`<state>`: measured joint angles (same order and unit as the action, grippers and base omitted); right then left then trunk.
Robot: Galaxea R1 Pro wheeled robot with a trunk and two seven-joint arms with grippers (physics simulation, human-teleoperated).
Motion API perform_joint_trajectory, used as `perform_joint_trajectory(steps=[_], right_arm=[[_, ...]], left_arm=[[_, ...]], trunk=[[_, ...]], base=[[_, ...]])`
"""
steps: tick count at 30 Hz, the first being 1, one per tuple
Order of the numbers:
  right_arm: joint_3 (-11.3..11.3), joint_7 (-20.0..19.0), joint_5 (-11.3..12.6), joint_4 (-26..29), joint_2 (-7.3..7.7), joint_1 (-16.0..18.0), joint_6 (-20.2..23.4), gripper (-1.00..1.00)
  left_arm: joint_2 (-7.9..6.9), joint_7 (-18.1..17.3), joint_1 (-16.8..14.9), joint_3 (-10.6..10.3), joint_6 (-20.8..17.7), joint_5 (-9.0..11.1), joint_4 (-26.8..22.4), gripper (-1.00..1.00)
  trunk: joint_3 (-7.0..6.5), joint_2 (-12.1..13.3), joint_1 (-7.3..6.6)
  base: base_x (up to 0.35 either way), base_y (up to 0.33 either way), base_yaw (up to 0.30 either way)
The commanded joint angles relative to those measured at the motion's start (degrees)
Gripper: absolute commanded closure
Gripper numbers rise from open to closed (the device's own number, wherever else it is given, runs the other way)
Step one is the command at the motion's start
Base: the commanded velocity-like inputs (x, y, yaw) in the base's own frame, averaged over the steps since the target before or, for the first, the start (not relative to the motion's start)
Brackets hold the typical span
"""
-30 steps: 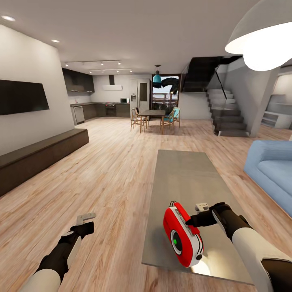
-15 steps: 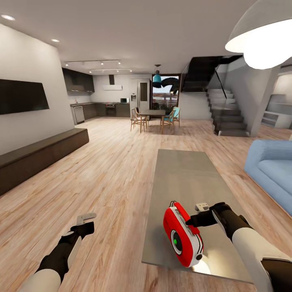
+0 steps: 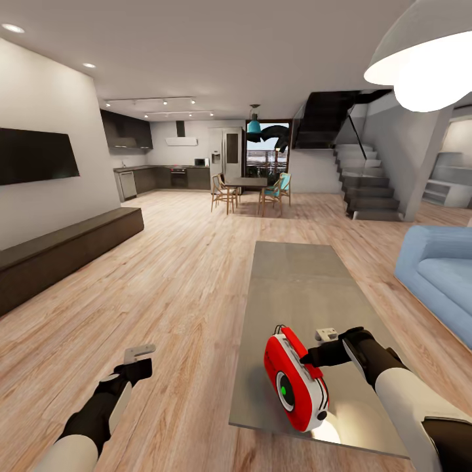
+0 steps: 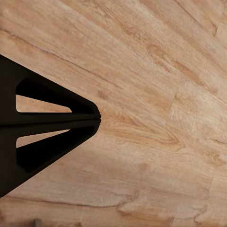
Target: Turn on the radio receiver that's on the table in the living room.
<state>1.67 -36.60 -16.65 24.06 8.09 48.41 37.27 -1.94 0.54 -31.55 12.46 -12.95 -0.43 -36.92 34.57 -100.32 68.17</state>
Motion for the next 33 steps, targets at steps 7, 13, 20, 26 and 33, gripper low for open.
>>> perform_joint_trajectory(steps=[7,13,20,26,33], right_arm=[[0.1,0.0,0.4,0.0,0.00,0.0,0.1,1.00],[0.1,0.0,0.4,0.0,0.00,0.0,0.1,1.00],[0.1,0.0,0.4,0.0,0.00,0.0,0.1,1.00],[0.1,0.0,0.4,0.0,0.00,0.0,0.1,1.00],[0.1,0.0,0.4,0.0,0.00,0.0,0.1,1.00]], left_arm=[[-0.31,-0.1,0.0,-0.2,-0.1,-0.1,0.0,1.00],[-0.42,-0.2,0.0,-0.3,-0.1,0.0,0.0,1.00],[-0.01,-0.3,0.0,-0.1,-0.1,0.4,-0.1,1.00],[0.04,-0.1,0.0,0.0,0.0,0.3,-0.1,1.00],[0.19,0.0,0.0,0.0,0.0,0.1,-0.1,1.00]], trunk=[[0.00,0.0,0.00],[0.00,0.0,0.00],[0.00,0.0,0.00],[0.71,-1.6,0.88],[0.89,-2.0,1.10]], base=[[0.076,0.000,0.000],[0.273,0.000,0.000],[0.041,0.000,0.000],[0.002,0.000,0.000],[0.000,0.000,0.000]])
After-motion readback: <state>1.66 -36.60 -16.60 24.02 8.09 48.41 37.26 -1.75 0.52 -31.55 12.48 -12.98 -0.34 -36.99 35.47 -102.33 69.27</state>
